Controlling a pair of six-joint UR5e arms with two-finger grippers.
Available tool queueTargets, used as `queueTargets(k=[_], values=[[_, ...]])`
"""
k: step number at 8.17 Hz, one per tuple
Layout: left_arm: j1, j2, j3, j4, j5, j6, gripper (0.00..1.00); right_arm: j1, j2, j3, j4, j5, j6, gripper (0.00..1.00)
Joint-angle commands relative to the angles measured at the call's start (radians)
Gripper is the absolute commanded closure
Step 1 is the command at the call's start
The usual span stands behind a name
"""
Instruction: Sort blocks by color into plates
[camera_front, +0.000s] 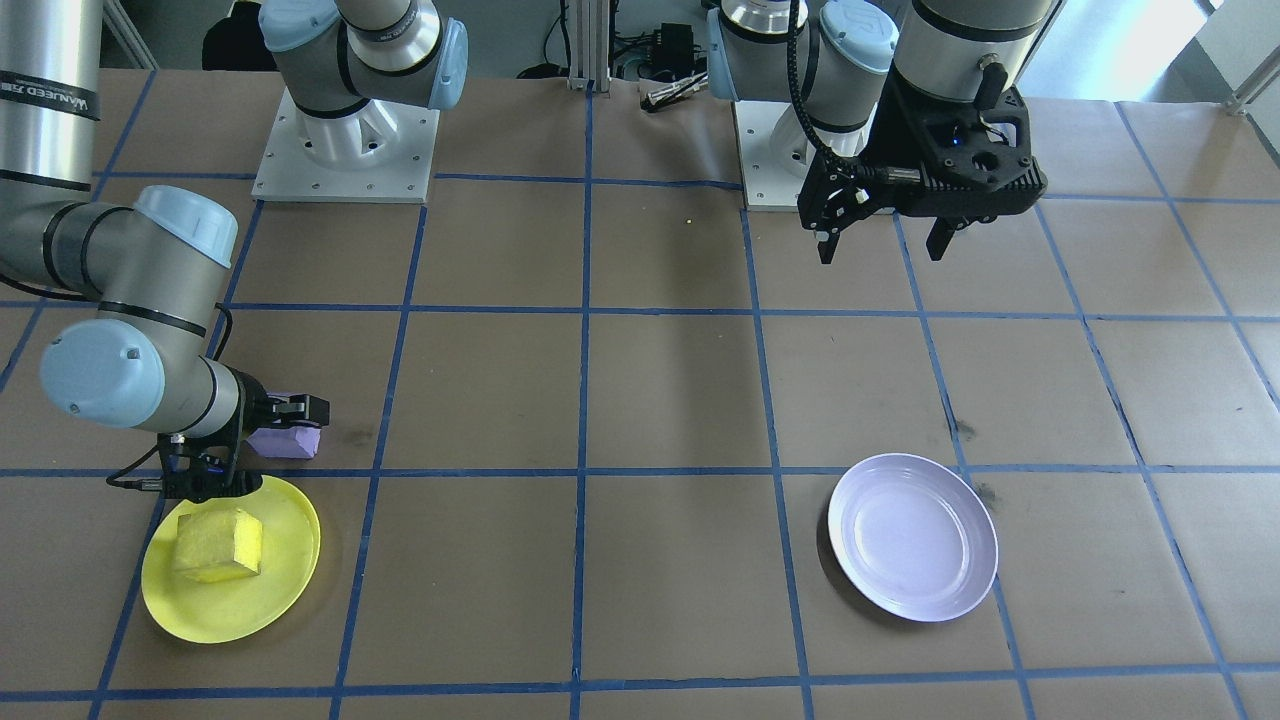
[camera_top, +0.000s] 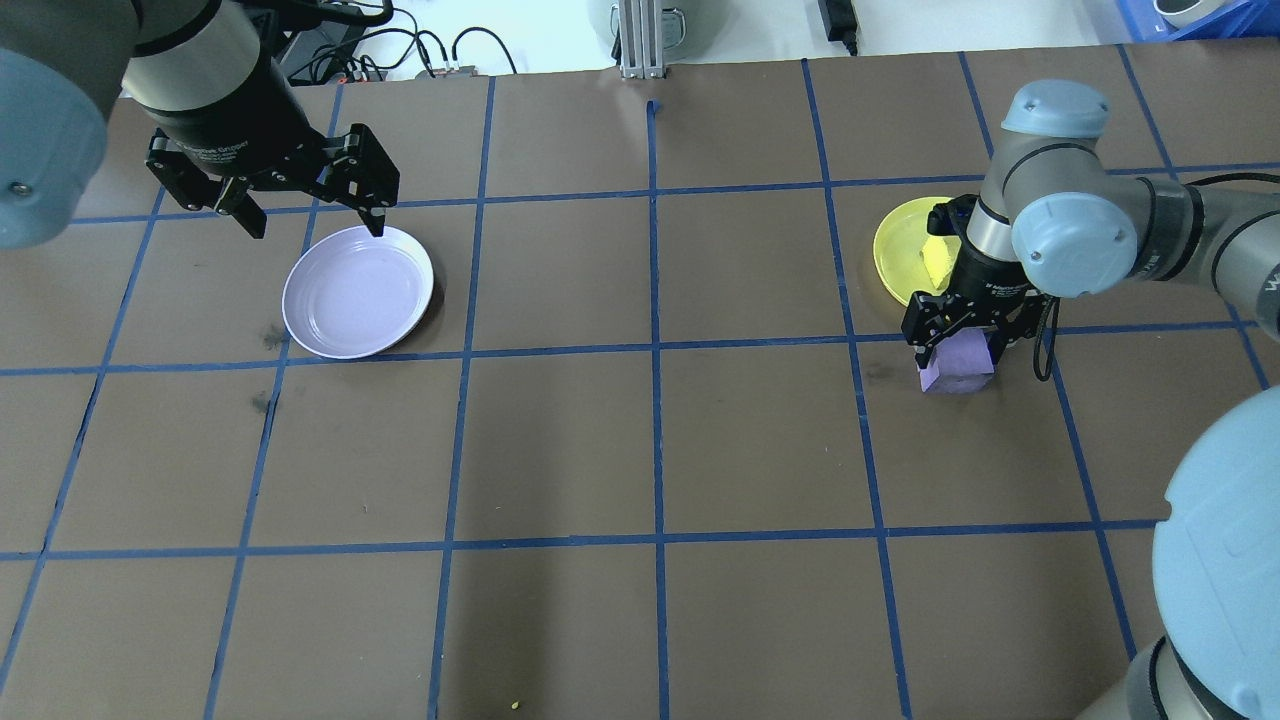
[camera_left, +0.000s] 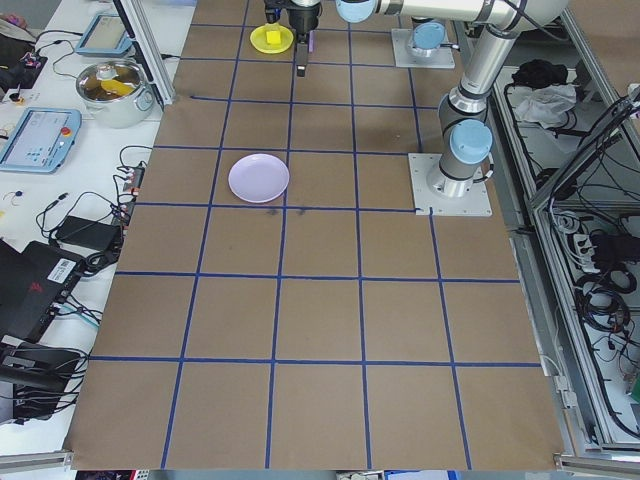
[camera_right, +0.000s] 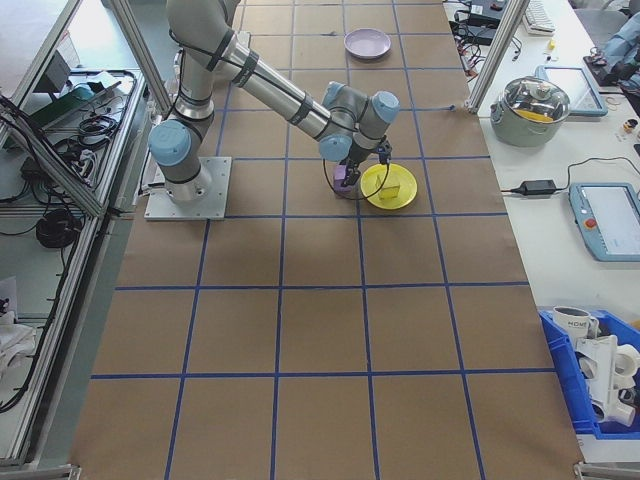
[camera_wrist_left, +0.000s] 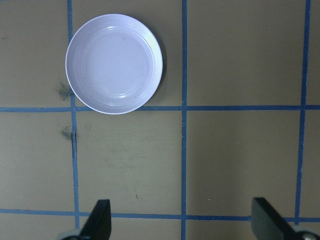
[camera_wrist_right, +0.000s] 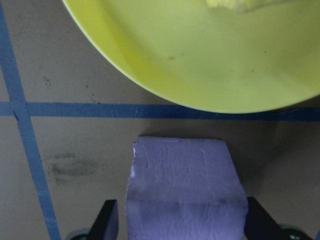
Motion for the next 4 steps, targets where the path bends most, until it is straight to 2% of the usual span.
queueTargets(k=[1,3,4], values=[[0.0,0.0,-0.002,0.001,-0.001,0.0,0.0,-0.001,-0.003,0.016,0.012,-0.012,0.016,0.69],[0.002,0.0,-0.002,-0.001,0.002,0.002,0.0,-0.001,-0.012,0.014,0.023,-0.012,0.039,0.9],[0.005,0.0,-0.002,-0.001,0.0,0.0,0.0,0.0,-0.028,0.008,0.029,-0.005,0.048,0.89]])
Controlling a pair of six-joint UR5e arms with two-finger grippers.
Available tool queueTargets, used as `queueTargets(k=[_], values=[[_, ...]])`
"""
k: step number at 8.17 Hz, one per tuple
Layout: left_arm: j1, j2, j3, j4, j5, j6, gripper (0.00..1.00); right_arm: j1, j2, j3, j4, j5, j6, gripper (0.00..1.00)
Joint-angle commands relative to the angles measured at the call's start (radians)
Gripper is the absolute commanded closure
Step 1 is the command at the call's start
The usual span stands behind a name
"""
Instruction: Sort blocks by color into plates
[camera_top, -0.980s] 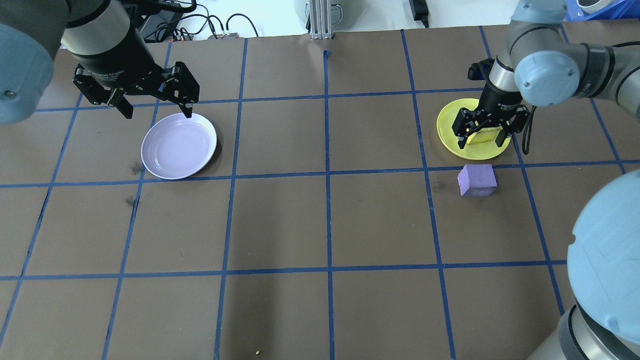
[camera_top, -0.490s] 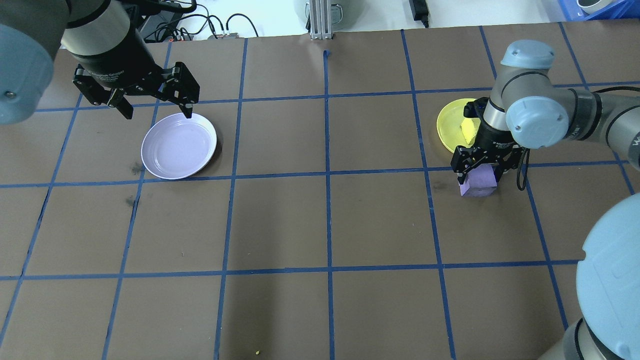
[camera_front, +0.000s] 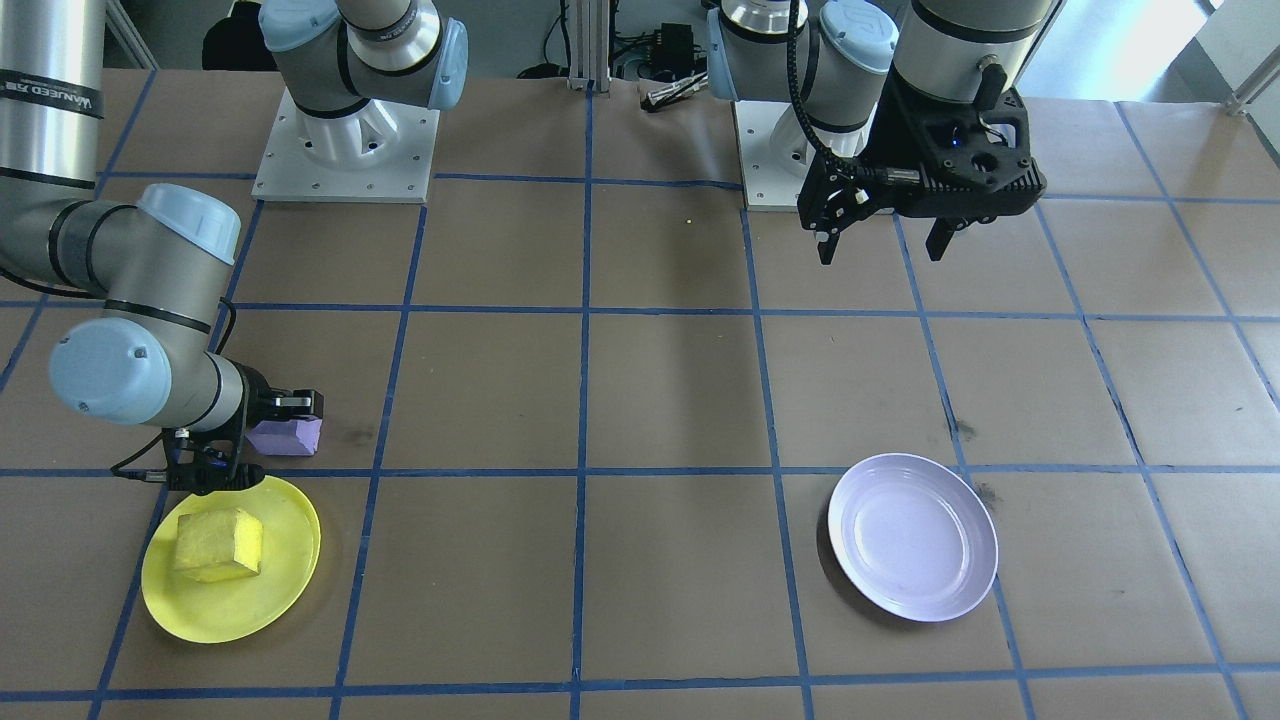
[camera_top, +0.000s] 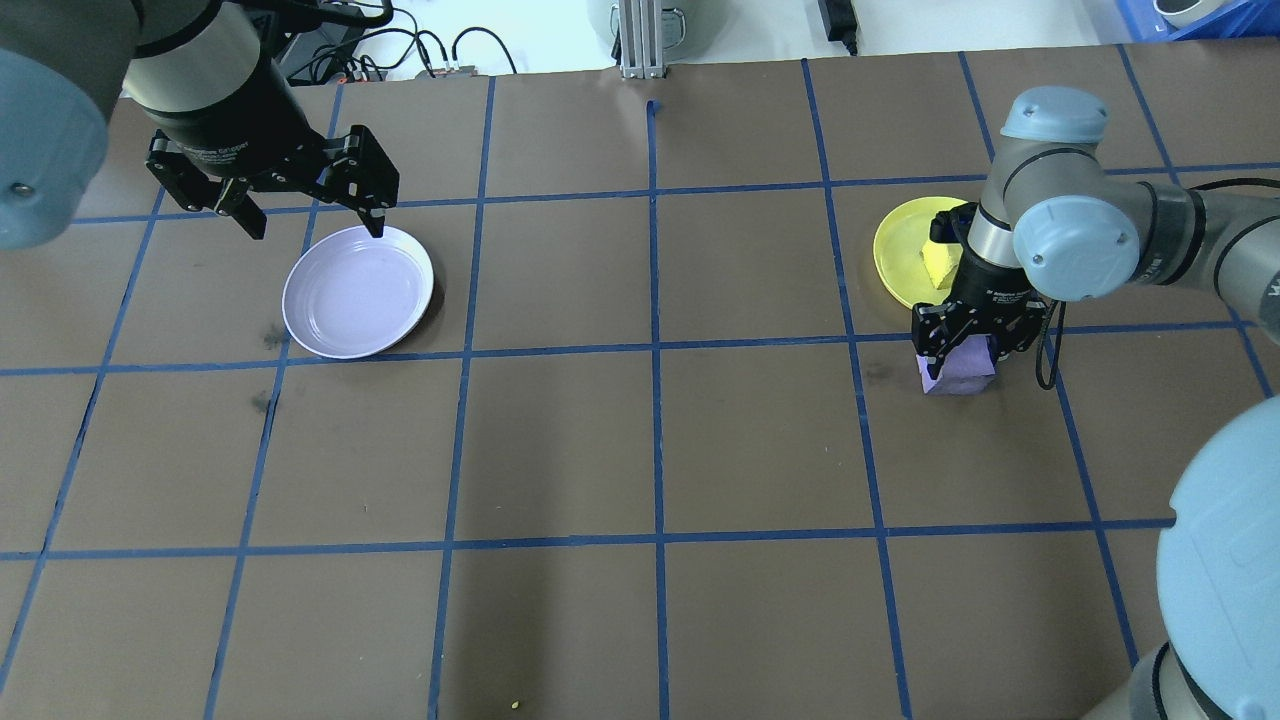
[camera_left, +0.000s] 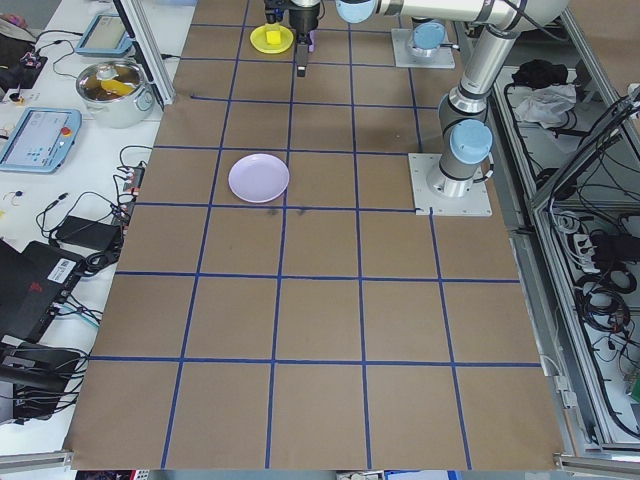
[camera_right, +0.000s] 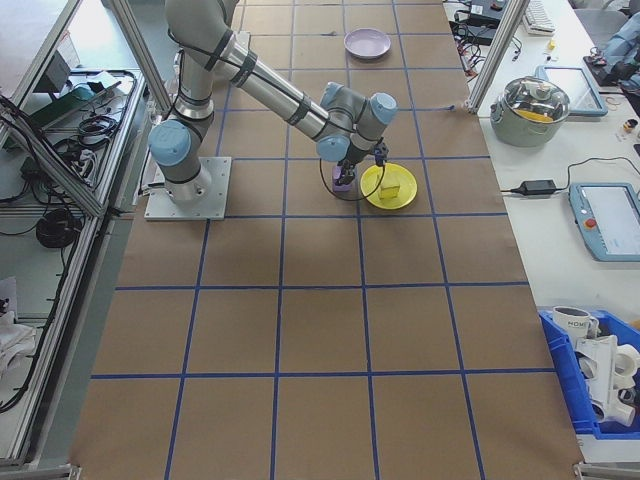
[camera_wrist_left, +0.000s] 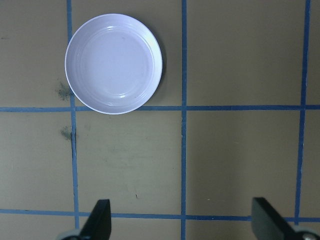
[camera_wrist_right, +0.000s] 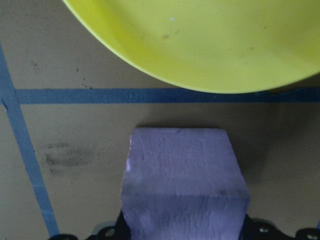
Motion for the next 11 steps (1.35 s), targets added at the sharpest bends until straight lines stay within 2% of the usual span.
queueTargets(k=[1,2,3,5,6,7,8,9,10,11], values=[[0.007,0.0,0.0,-0.002,0.001,-0.001,0.0,0.012,-0.055,-0.01,0.063,0.025,0.043,0.89],[0.007,0.0,0.0,-0.001,0.001,-0.001,0.0,0.058,-0.097,-0.01,0.085,0.068,0.053,0.88],[0.007,0.0,0.0,-0.002,0.001,-0.001,0.0,0.146,-0.114,-0.015,0.077,0.077,0.109,0.8],[0.021,0.002,-0.008,-0.004,0.009,-0.001,0.0,0.336,-0.106,-0.074,0.07,0.088,0.232,0.79],[0.024,0.002,-0.011,-0.002,0.007,-0.001,0.0,0.421,-0.1,-0.102,0.064,0.157,0.298,0.79],[0.021,0.002,-0.011,-0.001,0.007,-0.001,0.0,0.495,-0.074,-0.131,0.017,0.195,0.361,0.77],[0.022,0.002,-0.011,-0.001,0.007,-0.001,0.0,0.556,-0.016,-0.177,-0.023,0.199,0.408,0.76],[0.022,0.002,-0.011,0.001,0.007,-0.001,0.0,0.611,0.034,-0.238,-0.03,0.197,0.453,0.72],[0.022,0.002,-0.011,-0.002,0.009,-0.001,0.0,0.667,0.088,-0.278,-0.036,0.197,0.484,0.6],[0.024,0.002,-0.009,-0.007,0.009,-0.001,0.0,0.702,0.134,-0.285,-0.088,0.194,0.487,0.54]])
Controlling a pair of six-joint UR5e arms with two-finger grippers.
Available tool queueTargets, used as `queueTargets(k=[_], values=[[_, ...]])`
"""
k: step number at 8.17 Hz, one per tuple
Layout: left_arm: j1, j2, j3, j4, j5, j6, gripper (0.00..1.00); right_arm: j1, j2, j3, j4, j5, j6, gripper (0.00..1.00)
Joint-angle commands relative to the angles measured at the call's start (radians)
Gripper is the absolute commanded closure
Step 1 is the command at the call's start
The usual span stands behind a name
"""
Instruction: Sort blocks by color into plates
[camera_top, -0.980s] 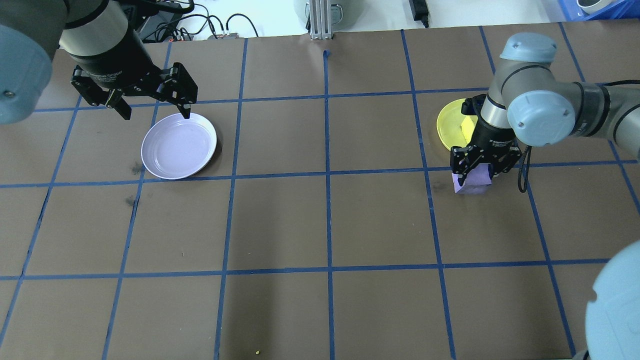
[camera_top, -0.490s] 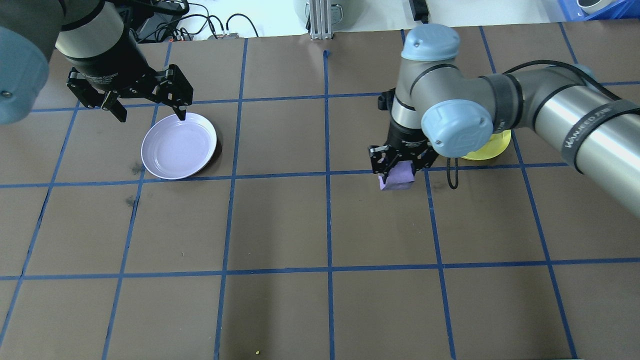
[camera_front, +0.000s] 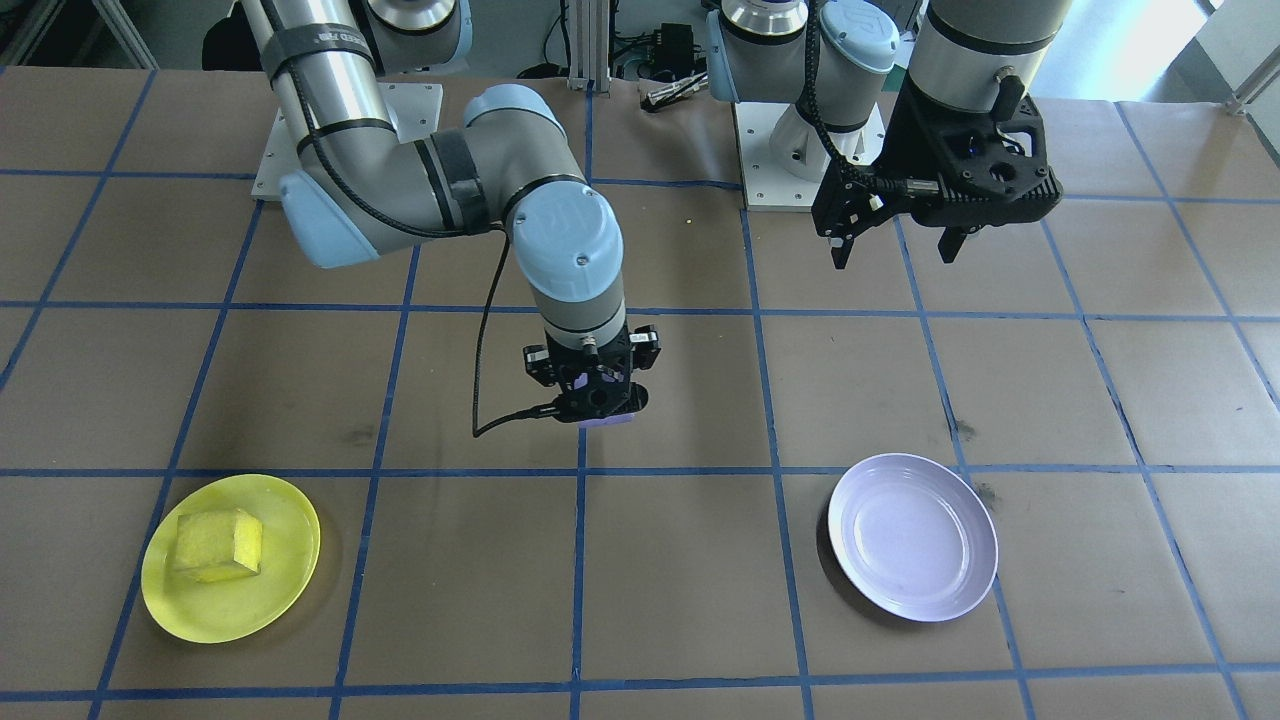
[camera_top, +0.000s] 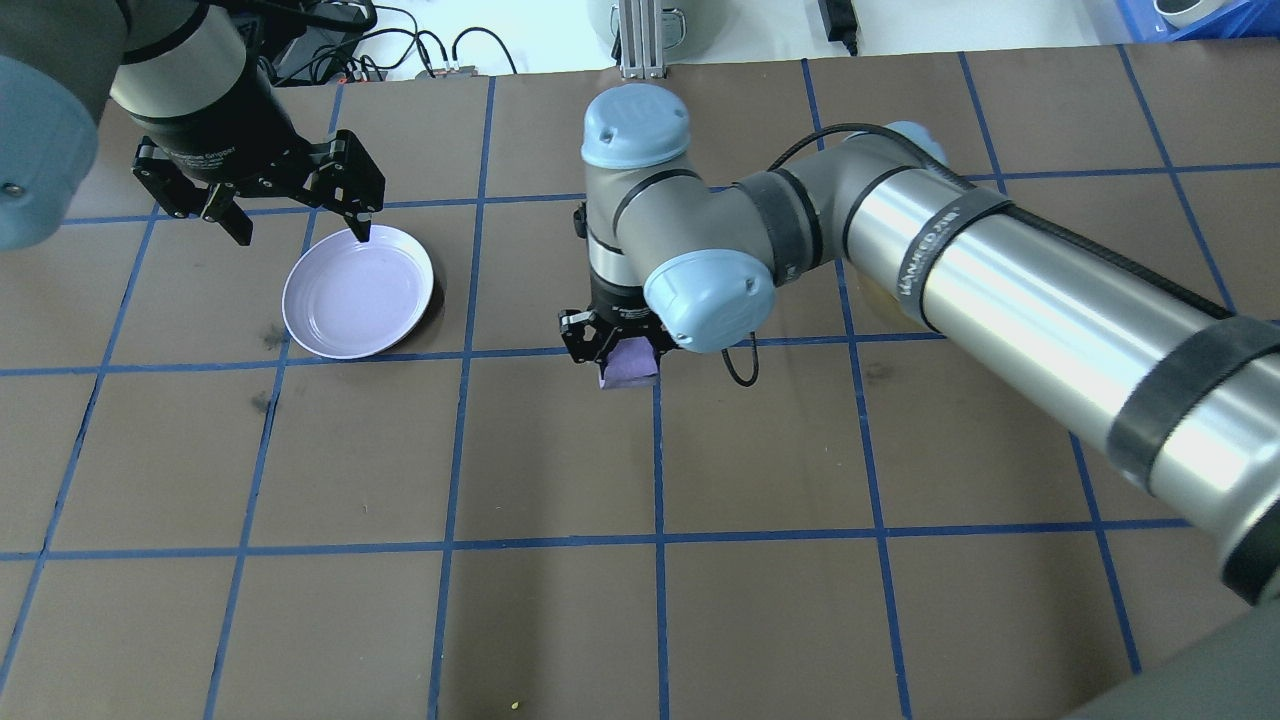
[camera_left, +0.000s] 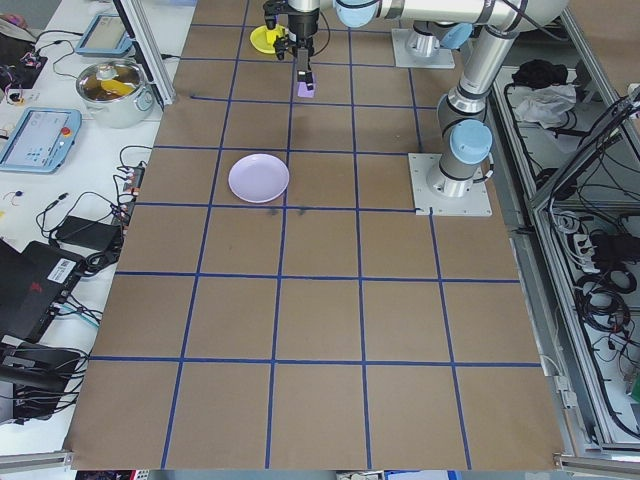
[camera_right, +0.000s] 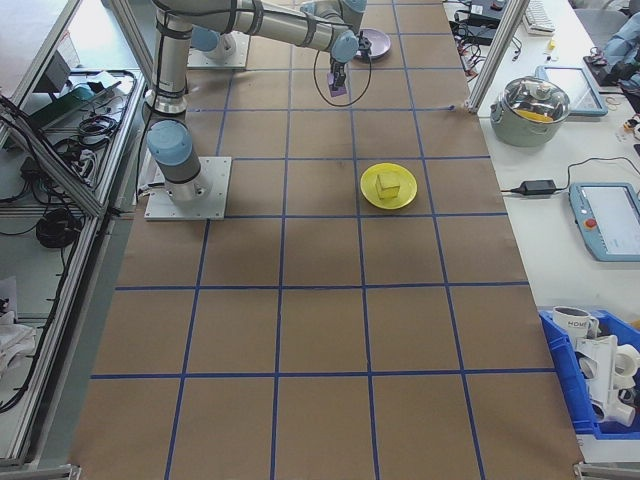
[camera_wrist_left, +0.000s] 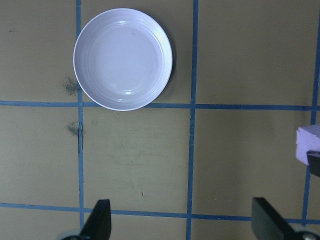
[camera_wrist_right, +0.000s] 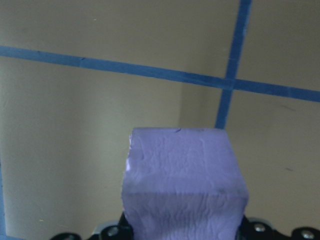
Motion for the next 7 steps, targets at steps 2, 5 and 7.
queueTargets(k=[2,5,7], values=[[0.0,0.0,0.001,-0.007,0.002,0.0,0.0,0.108,0.116,-0.039,-0.082,-0.005,0.037,0.47],[0.0,-0.002,0.003,0.0,0.001,0.0,0.0,0.108,0.11,-0.034,-0.081,-0.013,0.035,0.03],[0.0,-0.02,-0.003,0.011,0.005,-0.018,0.0,0.087,0.067,-0.044,-0.074,-0.016,0.026,0.0]])
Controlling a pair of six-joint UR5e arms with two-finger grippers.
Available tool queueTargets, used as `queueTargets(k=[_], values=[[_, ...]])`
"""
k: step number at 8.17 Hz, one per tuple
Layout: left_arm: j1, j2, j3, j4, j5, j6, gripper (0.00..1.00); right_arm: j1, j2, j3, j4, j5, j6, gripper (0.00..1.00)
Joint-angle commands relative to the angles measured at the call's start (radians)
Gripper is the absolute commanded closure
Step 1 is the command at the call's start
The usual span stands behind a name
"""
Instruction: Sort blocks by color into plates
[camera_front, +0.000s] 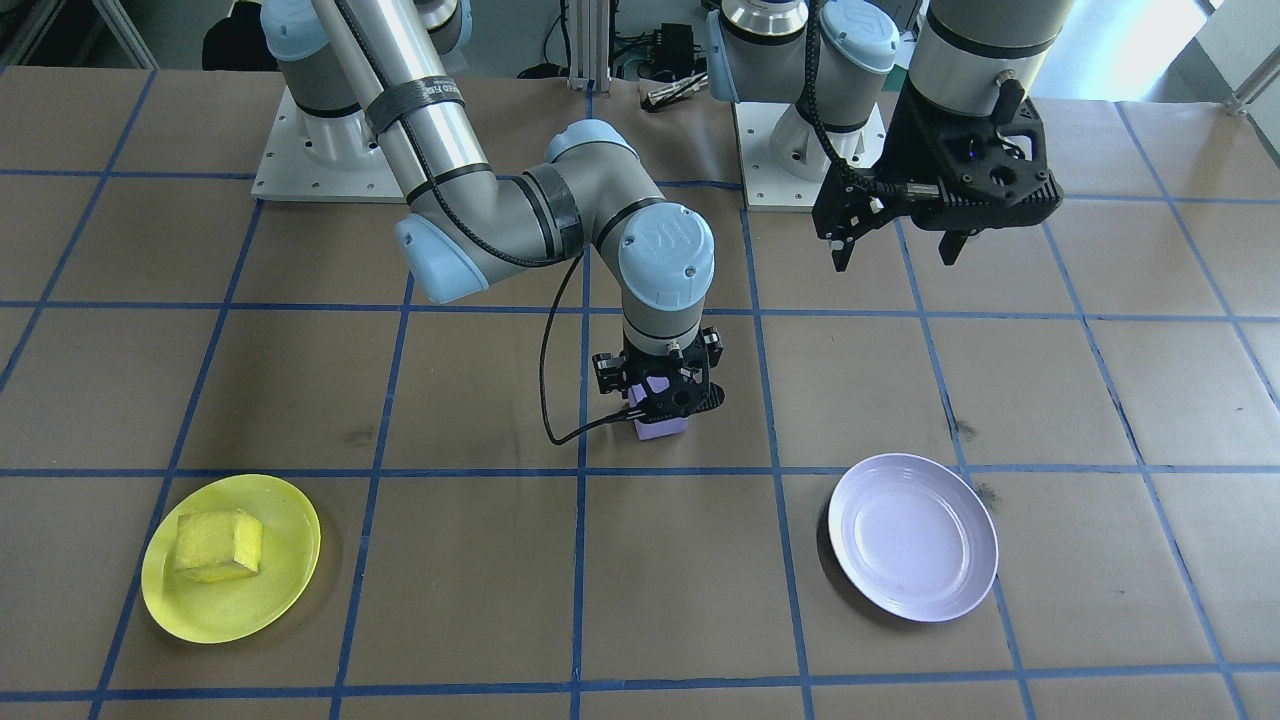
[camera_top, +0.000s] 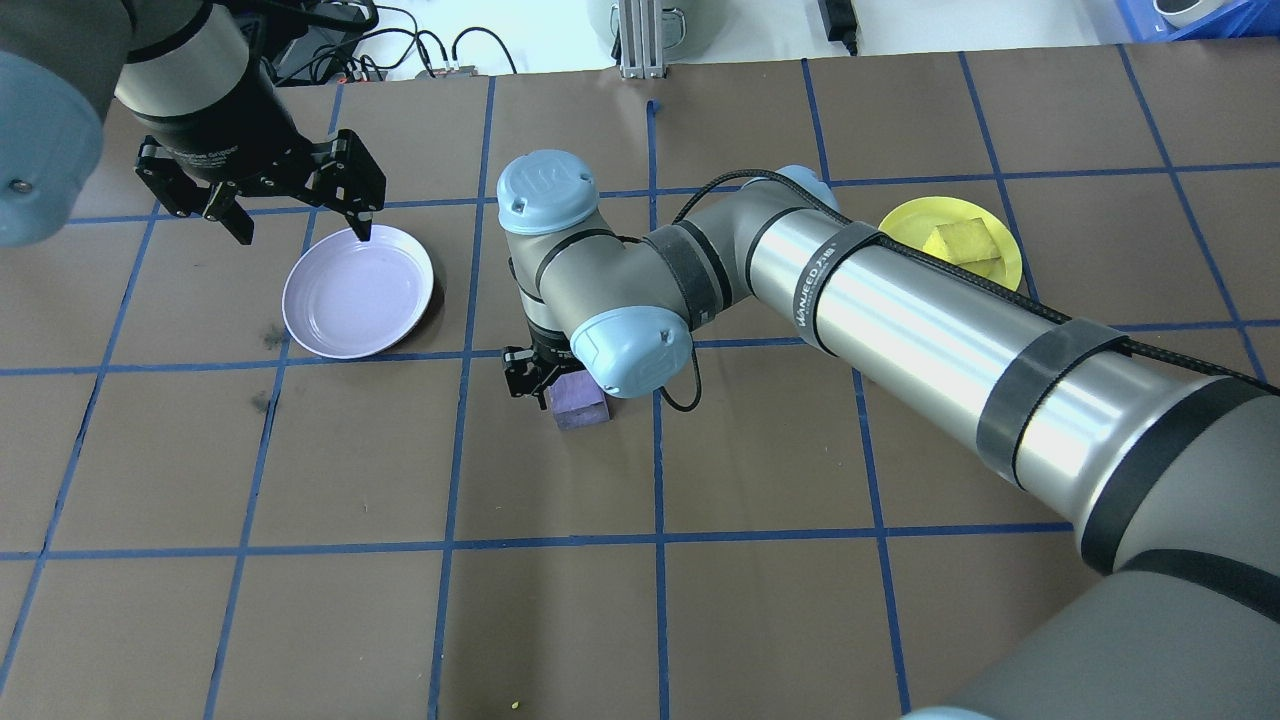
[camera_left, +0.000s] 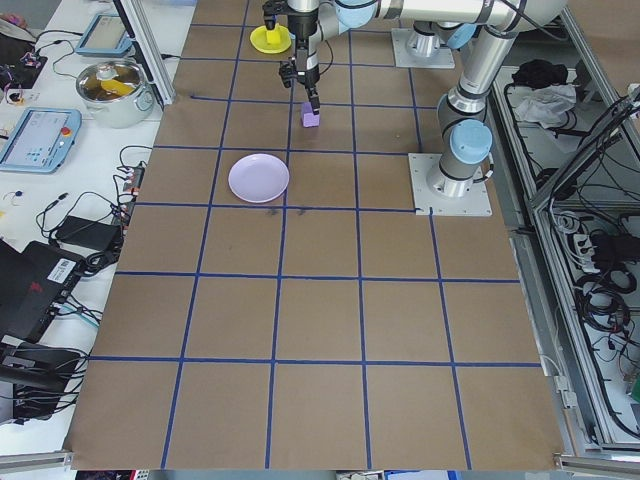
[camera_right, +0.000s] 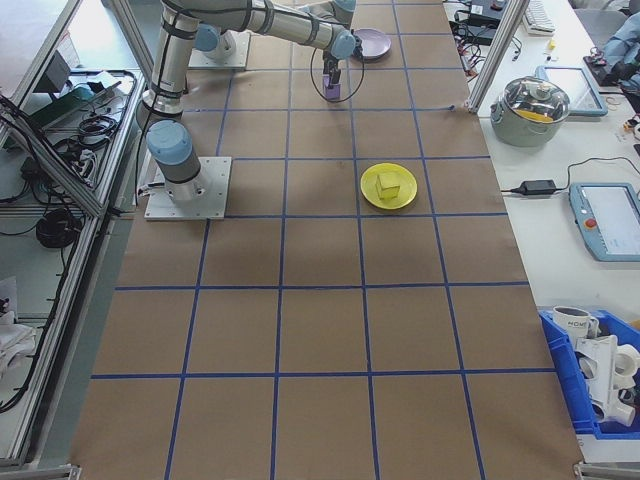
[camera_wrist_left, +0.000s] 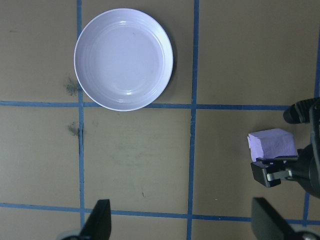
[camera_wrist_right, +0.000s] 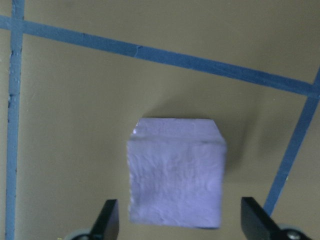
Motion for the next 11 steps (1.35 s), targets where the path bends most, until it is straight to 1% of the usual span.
queueTargets(k=[1,2,3,4,5,6,7,8,9,10,11], values=[[-0.001,-0.017,-0.011,0.011,-0.002,-0.019,0.0,-0.049,-0.068,-0.003,0.01,-0.004,-0.015,0.0],[-0.001,-0.029,-0.013,0.021,-0.005,-0.028,0.0,-0.107,-0.107,-0.003,0.014,-0.005,-0.044,0.0],[-0.012,-0.048,-0.013,0.054,-0.008,-0.025,0.0,-0.188,-0.159,-0.003,0.036,0.002,-0.05,0.0],[-0.015,-0.083,-0.008,0.076,-0.026,-0.027,0.0,-0.266,-0.222,-0.005,0.086,-0.002,-0.053,0.0],[-0.019,-0.118,-0.009,0.091,-0.113,-0.05,0.0,-0.334,-0.278,-0.005,0.132,-0.004,-0.067,0.0],[-0.038,-0.15,-0.011,0.131,-0.154,-0.103,0.0,-0.38,-0.334,-0.003,0.198,-0.011,-0.071,0.0],[-0.09,-0.204,-0.011,0.174,-0.154,-0.152,0.0,-0.408,-0.399,-0.003,0.303,-0.043,-0.073,0.0],[-0.151,-0.256,-0.013,0.227,-0.146,-0.194,0.0,-0.427,-0.449,-0.006,0.357,-0.085,-0.079,0.0],[-0.182,-0.319,-0.013,0.272,-0.145,-0.206,0.0,-0.436,-0.486,-0.006,0.414,-0.114,-0.081,0.0],[-0.196,-0.371,-0.014,0.293,-0.145,-0.231,0.0,-0.434,-0.513,-0.003,0.424,-0.116,-0.088,0.0],[-0.2,-0.387,-0.016,0.288,-0.145,-0.223,0.0,-0.433,-0.517,0.001,0.425,-0.116,-0.088,0.0]])
